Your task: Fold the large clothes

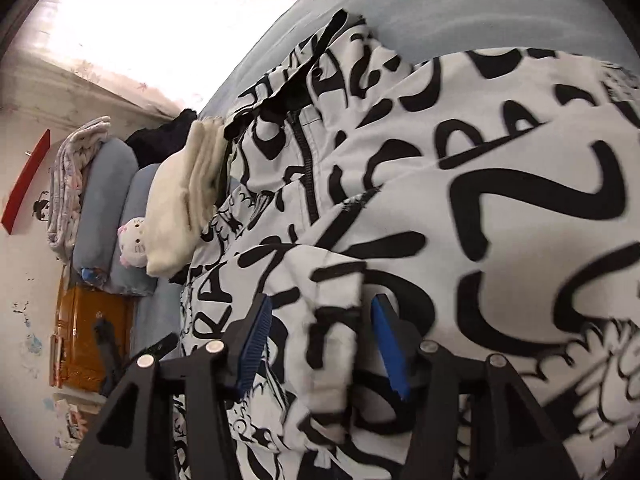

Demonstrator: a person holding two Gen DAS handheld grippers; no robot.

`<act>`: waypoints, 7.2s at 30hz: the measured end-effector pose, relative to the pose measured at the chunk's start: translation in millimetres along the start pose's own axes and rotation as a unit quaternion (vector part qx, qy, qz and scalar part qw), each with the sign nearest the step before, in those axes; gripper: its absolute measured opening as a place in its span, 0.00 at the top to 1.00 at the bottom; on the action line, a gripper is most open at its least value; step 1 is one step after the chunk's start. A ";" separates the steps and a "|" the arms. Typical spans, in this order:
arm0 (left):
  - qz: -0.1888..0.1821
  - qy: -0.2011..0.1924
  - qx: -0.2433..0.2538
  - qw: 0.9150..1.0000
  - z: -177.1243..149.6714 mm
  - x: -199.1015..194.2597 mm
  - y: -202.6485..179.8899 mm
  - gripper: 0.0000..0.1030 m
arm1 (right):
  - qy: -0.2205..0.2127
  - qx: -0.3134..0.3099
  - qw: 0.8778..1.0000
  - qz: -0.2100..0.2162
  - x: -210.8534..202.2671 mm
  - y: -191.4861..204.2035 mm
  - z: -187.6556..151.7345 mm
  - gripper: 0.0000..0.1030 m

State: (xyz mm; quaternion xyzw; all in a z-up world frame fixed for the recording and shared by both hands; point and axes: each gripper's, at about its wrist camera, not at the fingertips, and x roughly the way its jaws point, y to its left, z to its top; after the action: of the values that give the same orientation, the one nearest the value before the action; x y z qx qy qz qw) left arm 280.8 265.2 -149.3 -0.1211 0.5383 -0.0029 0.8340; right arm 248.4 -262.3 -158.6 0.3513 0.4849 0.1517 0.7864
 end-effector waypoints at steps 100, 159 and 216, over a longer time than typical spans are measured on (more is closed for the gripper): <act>0.091 -0.085 0.155 0.980 -130.9 -52.4 -38.3 0.81 | -0.041 -0.068 0.995 -0.067 -6.4 46.7 -81.9 0.95; 0.030 -0.077 0.049 0.995 -134.6 -45.2 -80.8 0.59 | -0.047 -0.142 0.967 -0.207 -18.1 64.8 -112.3 0.92; -0.054 -0.038 0.023 0.998 -345.1 -149.1 -0.5 0.23 | -0.082 -0.035 0.973 -0.212 -268.2 -61.0 -298.1 0.51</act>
State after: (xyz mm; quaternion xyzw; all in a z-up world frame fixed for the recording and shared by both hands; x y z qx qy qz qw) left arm -92.0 216.2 -150.5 -0.1306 0.4987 -0.0557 0.8551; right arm -146.7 -340.0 -109.6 0.2236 0.4768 -0.0312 0.8495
